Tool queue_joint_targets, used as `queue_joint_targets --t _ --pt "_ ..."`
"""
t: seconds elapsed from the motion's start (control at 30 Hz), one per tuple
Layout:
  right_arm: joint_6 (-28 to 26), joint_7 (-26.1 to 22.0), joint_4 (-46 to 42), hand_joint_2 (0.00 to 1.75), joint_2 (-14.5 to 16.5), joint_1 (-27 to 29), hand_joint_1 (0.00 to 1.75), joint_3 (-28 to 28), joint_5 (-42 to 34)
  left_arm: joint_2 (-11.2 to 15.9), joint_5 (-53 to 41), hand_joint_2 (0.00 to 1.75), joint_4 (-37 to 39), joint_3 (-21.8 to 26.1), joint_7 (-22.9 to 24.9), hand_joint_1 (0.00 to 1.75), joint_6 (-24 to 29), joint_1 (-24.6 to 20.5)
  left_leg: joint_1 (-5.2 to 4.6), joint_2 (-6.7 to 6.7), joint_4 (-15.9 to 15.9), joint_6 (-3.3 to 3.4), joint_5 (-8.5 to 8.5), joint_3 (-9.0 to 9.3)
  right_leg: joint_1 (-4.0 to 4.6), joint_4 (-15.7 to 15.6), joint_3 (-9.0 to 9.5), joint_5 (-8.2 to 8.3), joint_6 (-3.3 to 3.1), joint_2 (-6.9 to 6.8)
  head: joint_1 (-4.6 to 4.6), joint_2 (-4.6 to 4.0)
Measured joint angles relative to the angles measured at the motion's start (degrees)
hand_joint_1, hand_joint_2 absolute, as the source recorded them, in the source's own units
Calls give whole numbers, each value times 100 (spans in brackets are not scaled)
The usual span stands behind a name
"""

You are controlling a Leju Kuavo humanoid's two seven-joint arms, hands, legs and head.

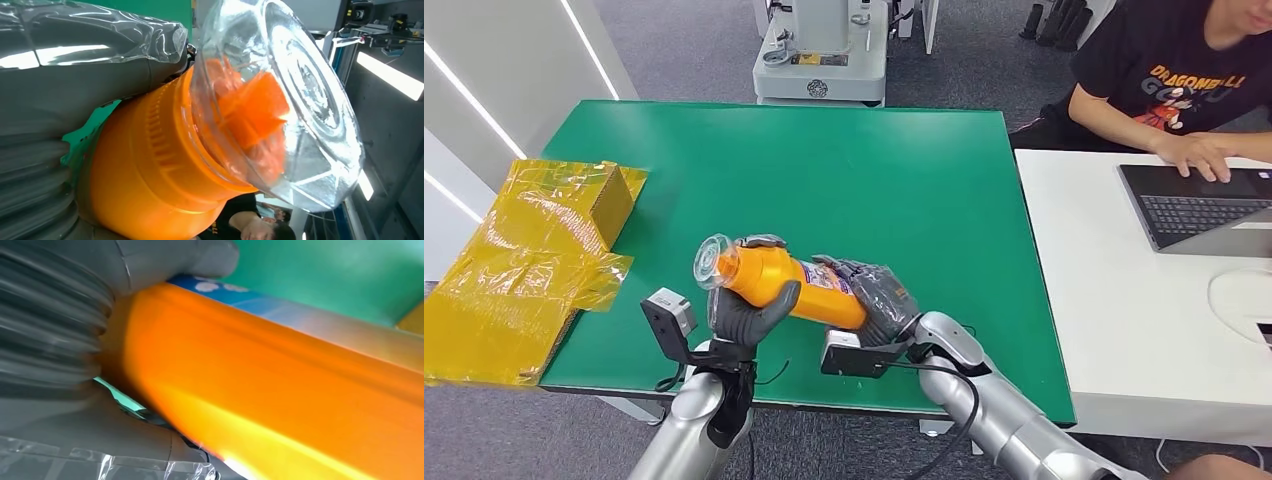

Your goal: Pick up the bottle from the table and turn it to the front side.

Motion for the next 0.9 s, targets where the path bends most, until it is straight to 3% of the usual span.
queue_joint_targets --t 0.3,0.53,0.9 --pt "-728 -329 -260 175 191 196 0 -105 -751 -45 136 175 123 0 -13 175 135 -97 1 1 0 0 0 0 0 1 0 0 0 1 1 0" --pt "-918 -492 -750 175 280 412 0 -227 -1426 -81 216 175 255 0 -61 175 299 -187 0 1 0 0 0 0 0 0 0 0 0 1 0 0" --pt "-1552 -816 -2751 175 296 1747 0 -680 -3118 -53 -142 175 201 1 -75 175 608 -214 0 -1 -3 -3 -4 -2 0 -2 -2 -7 -1 -1 0 0"
